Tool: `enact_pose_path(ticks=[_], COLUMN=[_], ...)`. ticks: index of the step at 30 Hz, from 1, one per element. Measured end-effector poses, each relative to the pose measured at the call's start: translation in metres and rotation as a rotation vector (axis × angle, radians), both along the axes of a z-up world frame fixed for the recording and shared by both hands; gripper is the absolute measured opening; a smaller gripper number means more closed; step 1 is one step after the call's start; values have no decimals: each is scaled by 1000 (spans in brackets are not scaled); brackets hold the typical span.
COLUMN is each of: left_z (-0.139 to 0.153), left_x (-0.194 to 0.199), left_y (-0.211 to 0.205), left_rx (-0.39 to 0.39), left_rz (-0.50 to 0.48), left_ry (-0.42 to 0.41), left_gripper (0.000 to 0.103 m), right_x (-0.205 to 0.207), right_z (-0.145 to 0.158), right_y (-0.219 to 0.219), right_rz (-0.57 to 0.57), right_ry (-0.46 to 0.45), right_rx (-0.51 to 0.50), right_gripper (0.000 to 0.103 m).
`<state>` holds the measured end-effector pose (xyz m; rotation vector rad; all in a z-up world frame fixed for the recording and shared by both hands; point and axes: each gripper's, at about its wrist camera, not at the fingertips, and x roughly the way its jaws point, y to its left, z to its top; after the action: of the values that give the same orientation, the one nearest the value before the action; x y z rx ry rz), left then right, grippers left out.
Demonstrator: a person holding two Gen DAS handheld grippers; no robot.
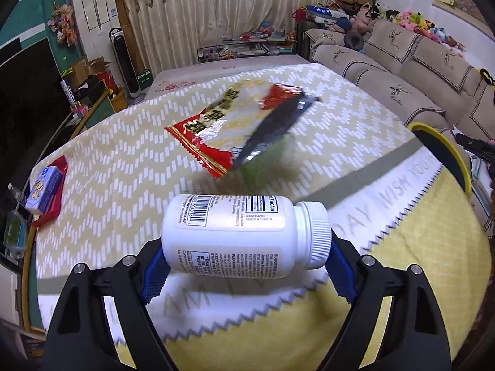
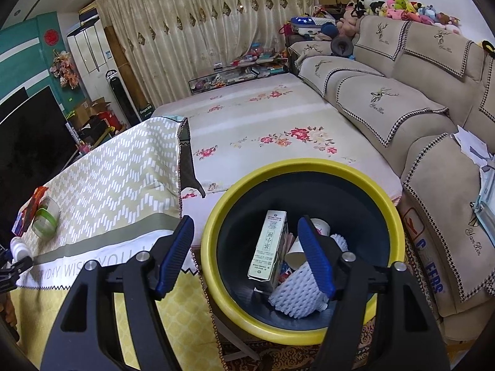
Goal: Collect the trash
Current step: 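Carry the white bottle over the bin and open the left gripper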
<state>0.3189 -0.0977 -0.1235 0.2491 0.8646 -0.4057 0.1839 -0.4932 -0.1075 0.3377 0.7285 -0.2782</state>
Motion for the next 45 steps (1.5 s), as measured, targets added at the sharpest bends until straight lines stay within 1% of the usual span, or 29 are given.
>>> enact_pose_path(ticks=[5, 8, 12, 14, 17, 22, 25, 26, 31, 35, 37, 39, 42, 43, 45], left_z=[21, 35, 56, 61, 65, 61, 54, 50, 35, 20, 10, 6, 12, 15, 26], left_x=[-35, -52, -67, -70, -70, -66, -61, -58, -40, -31, -27, -26, -28, -29, -33], left_y=[-14, -36, -77, -95, -141, -217, -267, -274, -339, -386, -407, -416, -408, -403, -385], left_rx=[-19, -45, -100, -112, -128, -127, -103, -101, -99, -94, -83, -86, -122, -127, -137], left_rz=[-46, -90, -176, -212, -276, -367, -410, -417, -454, -483, -487, -483, -473, -469, -449], left_ry=[-26, -44, -71, -81, -78, -52, -50, -46, 11, 32, 61, 71, 62, 51, 9], left_gripper=[84, 84, 84, 84, 84, 84, 84, 84, 84, 84, 85, 85, 88, 90, 90], right_x=[-6, -15, -31, -41, -60, -83, -95, -98, -121, -128, -131, -131, -128, -127, -125], right_z=[5, 14, 25, 30, 35, 38, 39, 40, 44, 41, 39, 37, 37, 38, 37], right_y=[0, -5, -15, -24, -39, -59, -72, -75, -94, -105, -108, -107, -104, -102, -99], right_rz=[9, 6, -14, -35, -77, -121, -152, -161, -225, -257, -266, -267, -256, -254, -246], right_ry=[-7, -18, -34, -48, -79, -111, -115, -117, -129, -124, -123, -119, -115, -116, -120], right_rx=[-20, -55, -115, -133, -137, -134, -147, -151, -162, -153, -146, -142, -144, -144, -141], right_gripper=[66, 66, 66, 66, 66, 68, 68, 68, 69, 71, 71, 73, 73, 73, 74])
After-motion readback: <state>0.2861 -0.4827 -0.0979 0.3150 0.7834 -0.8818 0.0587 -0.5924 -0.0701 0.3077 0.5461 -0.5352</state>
